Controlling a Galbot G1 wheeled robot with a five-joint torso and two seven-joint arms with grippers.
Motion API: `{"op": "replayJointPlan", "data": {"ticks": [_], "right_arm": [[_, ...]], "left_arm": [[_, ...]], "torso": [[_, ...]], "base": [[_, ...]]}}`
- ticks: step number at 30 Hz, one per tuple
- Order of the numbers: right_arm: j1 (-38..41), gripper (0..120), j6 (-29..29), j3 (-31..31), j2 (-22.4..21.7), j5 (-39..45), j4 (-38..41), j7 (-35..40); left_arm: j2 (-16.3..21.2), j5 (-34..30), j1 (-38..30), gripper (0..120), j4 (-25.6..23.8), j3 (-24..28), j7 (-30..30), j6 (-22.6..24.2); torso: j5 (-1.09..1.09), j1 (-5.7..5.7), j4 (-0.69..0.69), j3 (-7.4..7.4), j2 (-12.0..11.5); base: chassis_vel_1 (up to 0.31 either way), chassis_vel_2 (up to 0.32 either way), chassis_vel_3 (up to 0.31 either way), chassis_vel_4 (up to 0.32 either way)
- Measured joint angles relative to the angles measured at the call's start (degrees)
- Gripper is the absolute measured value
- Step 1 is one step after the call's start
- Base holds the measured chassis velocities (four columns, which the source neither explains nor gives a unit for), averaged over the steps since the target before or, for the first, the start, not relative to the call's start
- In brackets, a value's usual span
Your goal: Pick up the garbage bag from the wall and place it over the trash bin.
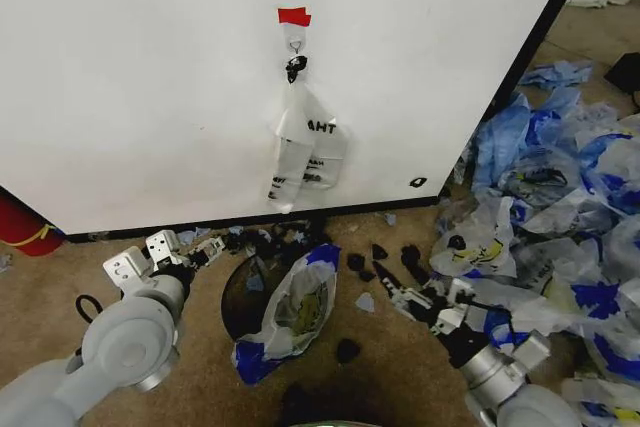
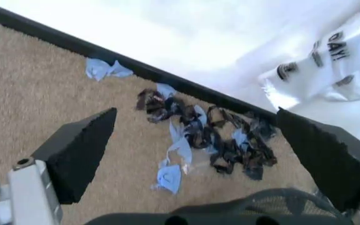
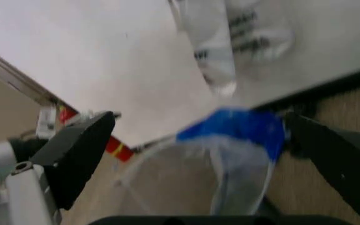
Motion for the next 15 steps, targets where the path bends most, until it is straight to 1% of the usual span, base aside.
{"op": "replayJointPlan", "data": {"ticks": [2,4,6,7,10,14,15], "right_arm": [[1.3,100,-1.0,-3.3,0.0,-0.6,-0.4,1.6],[3.1,100,-1.9,-6.3,0.2,-1.2,-1.3,3.3],[7.0,100,-2.8,-11.0,1.2,-2.2,-2.2,6.7],[7.0,100,-2.8,-11.0,1.2,-2.2,-2.2,6.7],[12.0,100,-4.6,-15.6,3.2,-2.6,-2.5,12.6],[18.9,100,-6.7,-21.6,6.1,-2.6,-2.5,21.1],[18.9,100,-6.7,-21.6,6.1,-2.6,-2.5,21.1]], "left_arm": [[0.7,-0.1,-0.6,100,1.2,0.6,0.5,0.0],[1.0,-0.1,-0.6,100,1.9,0.8,0.7,0.0],[1.2,0.1,-0.3,100,2.7,0.9,0.8,0.0],[1.2,0.1,-0.3,100,2.7,0.9,0.8,0.0],[0.8,0.4,0.4,100,3.1,1.3,0.8,0.0],[0.2,0.9,0.9,100,3.9,1.9,0.8,0.1],[0.2,0.9,0.9,100,3.9,1.9,0.8,0.1]], "torso": [[0.04,0.0,-0.01,0.0,0.0],[0.0,0.0,-0.02,0.0,0.0],[0.04,0.0,0.0,0.0,0.0],[0.04,0.0,0.0,0.0,0.0],[0.0,0.0,0.02,0.0,0.0],[0.02,0.0,0.02,0.0,0.0],[0.02,0.0,0.02,0.0,0.0]], "base": [[0.0,0.0,0.0,0.0],[0.0,0.0,0.0,0.0],[0.0,0.0,0.0,0.0],[0.0,0.0,0.0,0.0],[0.0,0.0,0.0,0.0],[0.0,0.0,0.0,0.0],[0.0,0.0,0.0,0.0]]}}
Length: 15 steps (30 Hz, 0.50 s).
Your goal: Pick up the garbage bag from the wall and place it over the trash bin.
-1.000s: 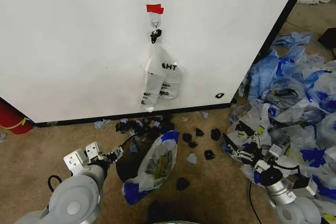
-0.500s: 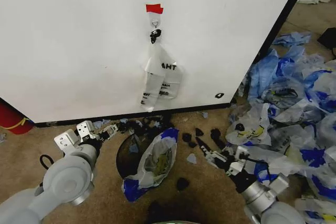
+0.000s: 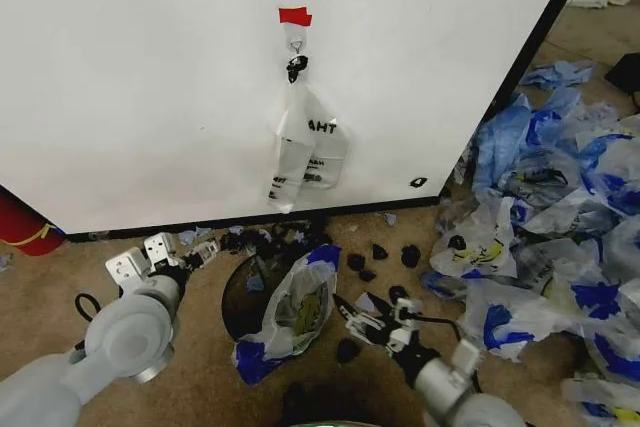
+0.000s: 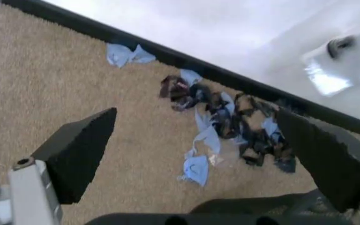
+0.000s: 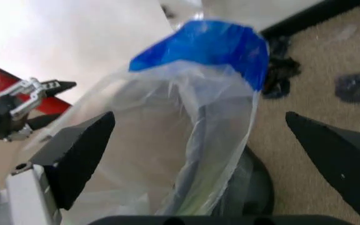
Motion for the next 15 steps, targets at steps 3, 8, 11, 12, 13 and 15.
{"op": "replayJointPlan", "data": {"ticks": [3,8,11,12,13,15], "right_arm": [[5.0,100,-2.9,-4.6,2.6,0.1,0.8,7.0],[9.7,100,-6.2,-8.9,5.6,0.4,1.6,13.6],[11.2,100,-7.5,-9.9,6.8,0.4,1.7,16.1],[11.6,100,-7.8,-10.1,7.1,0.4,1.5,16.8],[12.0,100,-8.2,-10.3,7.5,0.3,1.1,17.6],[12.3,100,-8.6,-10.3,8.1,0.3,0.5,18.4]], "left_arm": [[-0.4,0.3,0.0,100,0.8,0.5,0.0,0.0],[-0.8,1.6,0.5,100,1.7,1.1,0.2,0.0],[-0.8,2.1,0.9,100,1.9,1.2,0.3,-0.1],[-0.9,2.3,1.0,100,1.9,1.3,0.3,-0.1],[-1.0,2.4,1.1,100,2.0,1.4,0.3,-0.1],[-1.1,2.6,1.2,100,2.0,1.4,0.3,-0.1]], "torso": [[0.01,0.0,-0.01,0.0,0.0],[0.0,0.0,-0.02,0.0,0.0],[0.0,0.0,-0.01,0.0,0.0],[0.0,0.0,-0.01,0.0,0.0],[-0.01,0.0,-0.01,0.0,0.0],[-0.01,0.0,-0.01,0.0,0.0]], "base": [[0.0,0.0,0.0,0.0],[0.0,0.0,0.0,0.0],[0.0,0.0,0.0,0.0],[0.0,0.0,0.0,0.0],[0.0,0.0,0.0,0.0],[0.0,0.0,0.0,0.0]]}}
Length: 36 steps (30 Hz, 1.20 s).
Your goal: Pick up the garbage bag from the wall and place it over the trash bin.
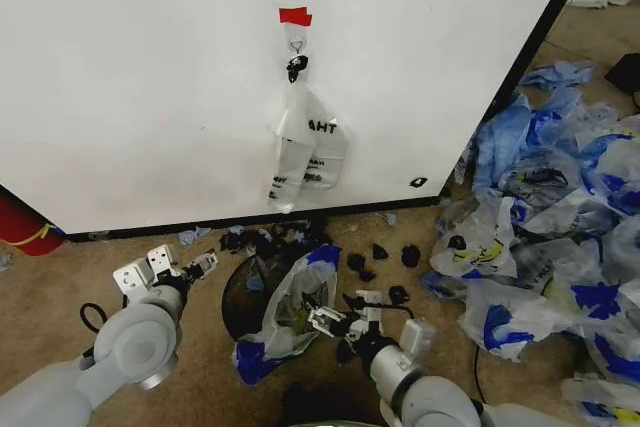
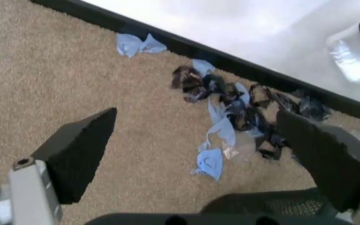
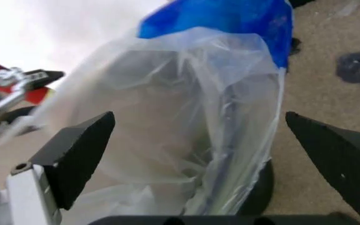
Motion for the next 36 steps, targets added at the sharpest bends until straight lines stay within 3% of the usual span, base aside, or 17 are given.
{"op": "replayJointPlan", "data": {"ticks": [17,25,36], "right_arm": [[3.7,99,-4.8,-1.5,6.0,2.7,-3.1,8.4],[5.0,68,-8.0,-2.4,9.2,4.9,-4.4,12.8],[5.4,27,-8.8,-2.7,9.7,4.7,-6.3,14.4]], "left_arm": [[-0.3,1.8,1.6,100,-0.9,0.1,0.2,-0.4],[-1.4,3.1,3.3,100,-1.3,0.0,0.3,-0.6],[-2.5,5.3,4.6,99,-1.1,0.1,1.5,-0.9]], "torso": [[0.01,0.0,0.0,-0.01,0.0],[0.01,0.0,0.01,-0.01,0.0],[0.01,0.0,0.0,-0.01,0.0]], "base": [[0.0,0.0,0.0,0.0],[0.0,0.0,0.0,0.0],[0.0,0.0,0.0,0.0]]}}
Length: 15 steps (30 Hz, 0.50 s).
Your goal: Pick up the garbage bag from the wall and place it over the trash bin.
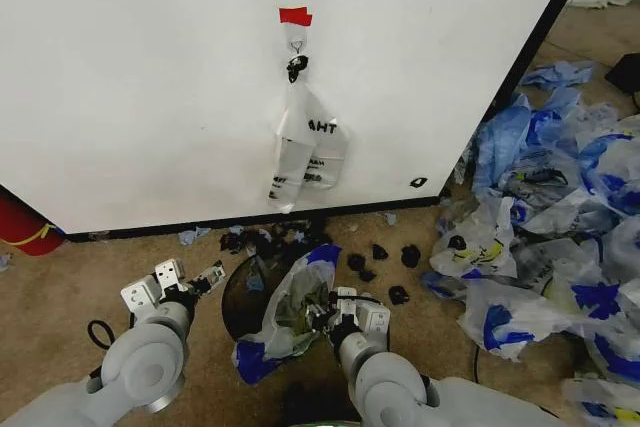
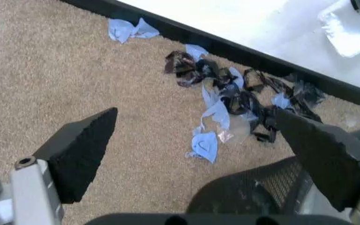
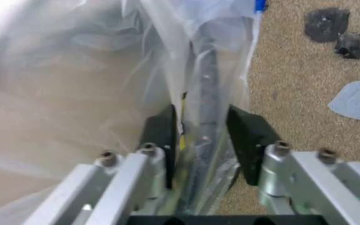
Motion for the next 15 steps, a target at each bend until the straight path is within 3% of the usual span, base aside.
{"op": "replayJointPlan", "data": {"ticks": [7,15], "right_arm": [[-0.3,3,0.2,0.1,-0.5,-1.0,-0.3,0.2],[-1.3,0,1.0,1.2,-2.1,-3.0,-0.3,-0.8]], "left_arm": [[-0.1,1.0,0.3,99,-0.1,0.0,0.7,-0.3],[0.0,2.1,0.5,99,-0.1,0.1,1.3,-0.5]], "torso": [[0.0,0.0,0.0,0.0,0.0],[0.0,0.0,0.0,0.0,0.0]], "base": [[0.0,0.0,0.0,0.0],[0.0,0.0,0.0,0.0]]}}
